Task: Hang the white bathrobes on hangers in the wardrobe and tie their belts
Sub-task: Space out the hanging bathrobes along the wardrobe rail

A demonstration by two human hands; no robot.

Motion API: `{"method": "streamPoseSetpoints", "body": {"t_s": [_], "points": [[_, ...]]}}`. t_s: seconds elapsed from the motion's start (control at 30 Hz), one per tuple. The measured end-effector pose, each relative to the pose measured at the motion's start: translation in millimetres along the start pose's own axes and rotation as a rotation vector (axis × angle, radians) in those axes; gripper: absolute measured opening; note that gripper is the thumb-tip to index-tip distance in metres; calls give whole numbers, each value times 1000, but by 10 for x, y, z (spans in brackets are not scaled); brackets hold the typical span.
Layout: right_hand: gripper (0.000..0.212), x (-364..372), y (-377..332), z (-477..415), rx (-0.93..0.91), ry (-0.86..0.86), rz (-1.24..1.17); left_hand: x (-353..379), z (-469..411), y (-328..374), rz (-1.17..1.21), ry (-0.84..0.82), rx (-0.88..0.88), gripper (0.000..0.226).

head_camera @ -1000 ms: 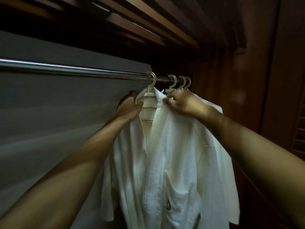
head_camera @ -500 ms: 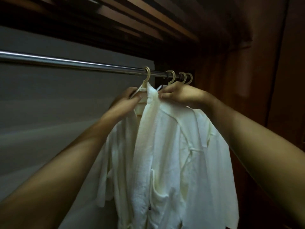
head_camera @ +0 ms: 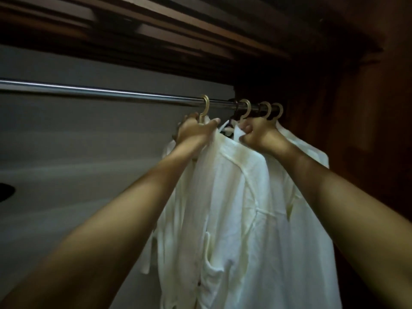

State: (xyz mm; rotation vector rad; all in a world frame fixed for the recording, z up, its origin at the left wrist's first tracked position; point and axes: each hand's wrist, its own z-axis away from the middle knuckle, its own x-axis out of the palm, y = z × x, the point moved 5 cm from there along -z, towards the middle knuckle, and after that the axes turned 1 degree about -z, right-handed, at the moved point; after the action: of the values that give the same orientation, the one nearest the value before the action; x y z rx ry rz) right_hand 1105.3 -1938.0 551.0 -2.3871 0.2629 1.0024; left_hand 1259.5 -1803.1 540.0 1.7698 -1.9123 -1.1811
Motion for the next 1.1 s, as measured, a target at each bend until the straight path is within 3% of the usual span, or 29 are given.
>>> {"method": "streamPoseSetpoints", "body": {"t_s": [0.13,0.2,0.37,0.47,0.63,0.83,1.1], "points": [[48,194,140,-88,12,-51,2,39,-63,77,20,-14,-28,15],[42,257,150,-121,-10,-61,-42,-32,-112,35,0,35,1,4],[42,299,174,-155,-39,-57,-31,-228,-160,-62,59,48,-33,14],[27,222,59,-154,-74,-24,-41,-462,-159,-180,114,58,-77,18],[46,166,-378,-175,-82,-14,-30,-1086,21,-353,174,137,-89,18],[48,209,-421,-290,22,-48,141,-1924,299,-471,142,173,-128,9],[28,358,-395,-97,2,75,9,-2864,503,-693,106,230,-224,4]]}}
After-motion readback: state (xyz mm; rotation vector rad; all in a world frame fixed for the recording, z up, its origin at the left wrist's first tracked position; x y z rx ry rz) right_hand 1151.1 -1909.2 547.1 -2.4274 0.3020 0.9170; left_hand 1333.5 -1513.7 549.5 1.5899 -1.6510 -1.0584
